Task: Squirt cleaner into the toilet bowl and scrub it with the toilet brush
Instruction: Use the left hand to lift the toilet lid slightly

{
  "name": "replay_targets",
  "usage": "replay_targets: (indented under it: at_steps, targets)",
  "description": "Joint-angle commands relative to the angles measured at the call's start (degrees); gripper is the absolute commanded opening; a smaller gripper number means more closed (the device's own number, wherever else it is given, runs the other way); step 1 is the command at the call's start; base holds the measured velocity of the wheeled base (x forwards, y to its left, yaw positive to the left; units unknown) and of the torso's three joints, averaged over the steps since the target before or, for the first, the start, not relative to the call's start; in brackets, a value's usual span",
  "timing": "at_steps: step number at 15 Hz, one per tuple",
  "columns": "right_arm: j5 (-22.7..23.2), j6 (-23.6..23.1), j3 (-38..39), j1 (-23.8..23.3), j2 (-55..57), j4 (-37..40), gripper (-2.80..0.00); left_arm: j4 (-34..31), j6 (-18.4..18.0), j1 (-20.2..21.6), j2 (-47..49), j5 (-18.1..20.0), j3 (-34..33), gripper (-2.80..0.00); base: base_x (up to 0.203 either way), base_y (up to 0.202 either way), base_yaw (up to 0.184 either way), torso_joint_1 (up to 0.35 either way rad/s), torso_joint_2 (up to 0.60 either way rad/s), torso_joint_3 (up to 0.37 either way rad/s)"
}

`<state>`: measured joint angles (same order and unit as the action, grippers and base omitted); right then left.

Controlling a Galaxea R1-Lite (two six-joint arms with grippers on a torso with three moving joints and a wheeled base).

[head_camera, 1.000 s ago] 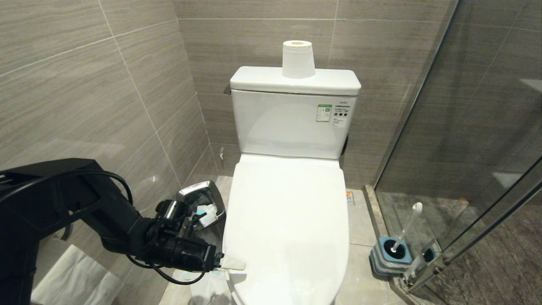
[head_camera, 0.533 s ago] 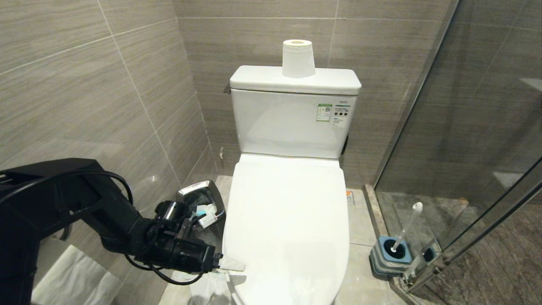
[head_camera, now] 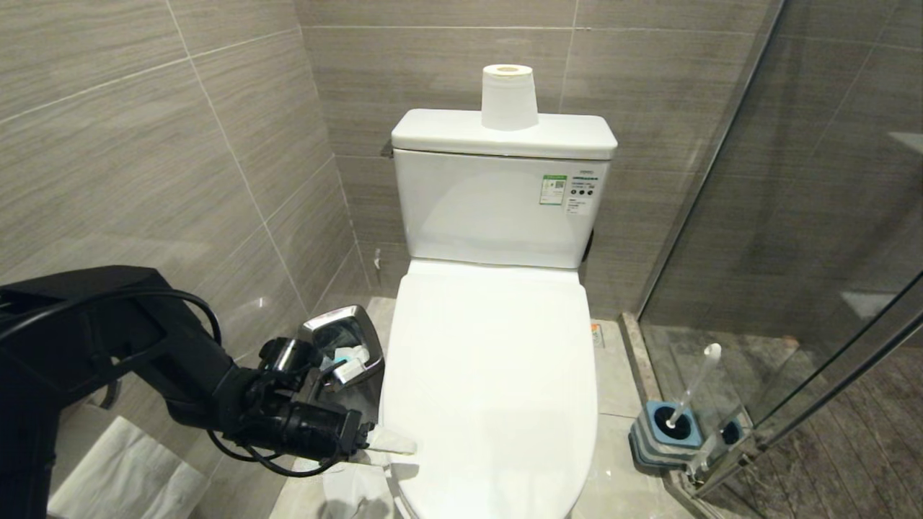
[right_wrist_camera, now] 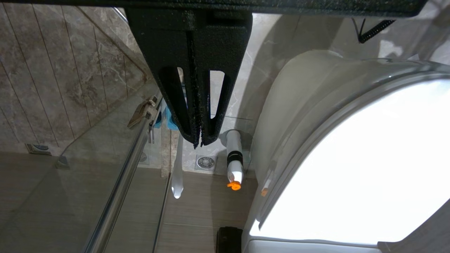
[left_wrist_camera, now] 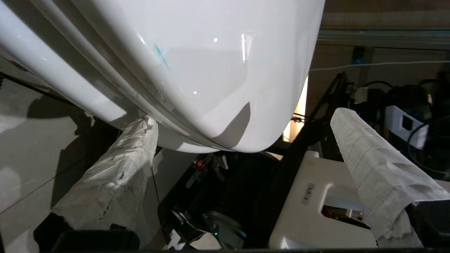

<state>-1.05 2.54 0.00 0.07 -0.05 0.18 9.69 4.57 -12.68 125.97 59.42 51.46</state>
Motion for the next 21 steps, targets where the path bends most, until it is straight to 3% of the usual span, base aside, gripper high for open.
replay_targets:
  at_steps: [1,14,21]
  targets:
    - [0.0,0.0,0.1,0.0,0.0,0.0,-2.80,1.0,0.0,0.2,-0.7,2.0,0.0,0.00,0.000,0.000,0.000,0.000,0.00,0.000]
    - [0.0,0.0,0.0,0.0,0.0,0.0,-2.80,0.9,0.0,1.3,-2.4,10.4,-0.1,0.00,0.000,0.000,0.000,0.000,0.00,0.000]
    - [0.0,0.0,0.1,0.0,0.0,0.0,-2.80,0.9,0.1,2.3,-3.8,10.6,0.1,0.00,0.000,0.000,0.000,0.000,0.00,0.000]
